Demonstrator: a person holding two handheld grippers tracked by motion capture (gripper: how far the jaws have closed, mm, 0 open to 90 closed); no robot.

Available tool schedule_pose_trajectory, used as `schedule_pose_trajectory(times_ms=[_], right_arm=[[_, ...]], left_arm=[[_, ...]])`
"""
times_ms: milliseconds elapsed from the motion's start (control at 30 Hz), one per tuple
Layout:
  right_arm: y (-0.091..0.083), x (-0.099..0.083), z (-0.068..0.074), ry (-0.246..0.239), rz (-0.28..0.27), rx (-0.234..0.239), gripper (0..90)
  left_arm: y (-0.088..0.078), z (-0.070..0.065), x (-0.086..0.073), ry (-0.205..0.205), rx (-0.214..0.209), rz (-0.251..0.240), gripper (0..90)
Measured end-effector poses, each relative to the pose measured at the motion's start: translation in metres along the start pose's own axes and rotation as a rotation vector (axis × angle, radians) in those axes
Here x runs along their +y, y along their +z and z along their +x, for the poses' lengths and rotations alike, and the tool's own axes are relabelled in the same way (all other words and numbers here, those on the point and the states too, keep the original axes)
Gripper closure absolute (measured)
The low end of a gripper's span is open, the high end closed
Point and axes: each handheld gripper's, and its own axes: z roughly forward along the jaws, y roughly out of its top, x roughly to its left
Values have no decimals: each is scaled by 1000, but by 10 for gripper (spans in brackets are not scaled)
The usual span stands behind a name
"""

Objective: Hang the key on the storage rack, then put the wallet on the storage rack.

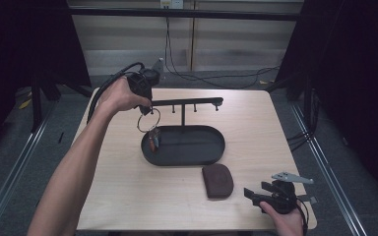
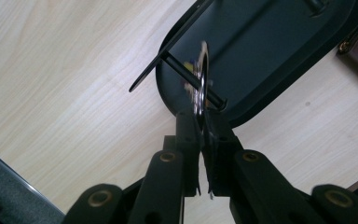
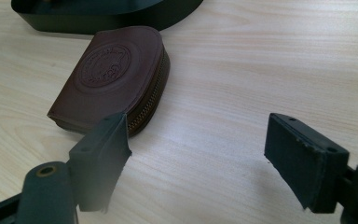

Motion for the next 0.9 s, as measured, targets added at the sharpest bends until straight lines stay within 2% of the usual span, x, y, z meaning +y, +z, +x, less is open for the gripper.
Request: schedule_pose_trajectory(times_ms=[67, 267, 500, 567, 600, 700, 733, 800, 900], right_arm=[[0, 0, 0, 0, 0, 0, 216], [1, 1, 0, 5, 2, 0, 215], [1, 0, 0, 7, -1, -3, 215], [0, 0, -1, 6, -1, -3, 215], [1, 0, -1, 5, 1, -1, 215], [1, 1, 0, 2, 3, -2, 215], [1, 0, 0, 1, 2, -3, 215], [0, 0, -1, 4, -3, -5, 215], [0, 0, -1, 5, -1, -4, 215]], left_arm=[[0, 1, -1, 2, 9, -4, 857], [-1, 3, -6, -16, -20, -7, 855], [-2, 10, -15, -49, -46, -26, 804], [-4, 10, -18, -46, -69, -39, 787], [-6, 10, -19, -51, -66, -49, 774], [-9, 9, -23, -70, -115, -88, 753], [-9, 9, -24, -59, -112, -94, 748], [-8, 9, -26, -63, -122, -100, 731], [-5, 12, -30, -75, -156, -118, 708]])
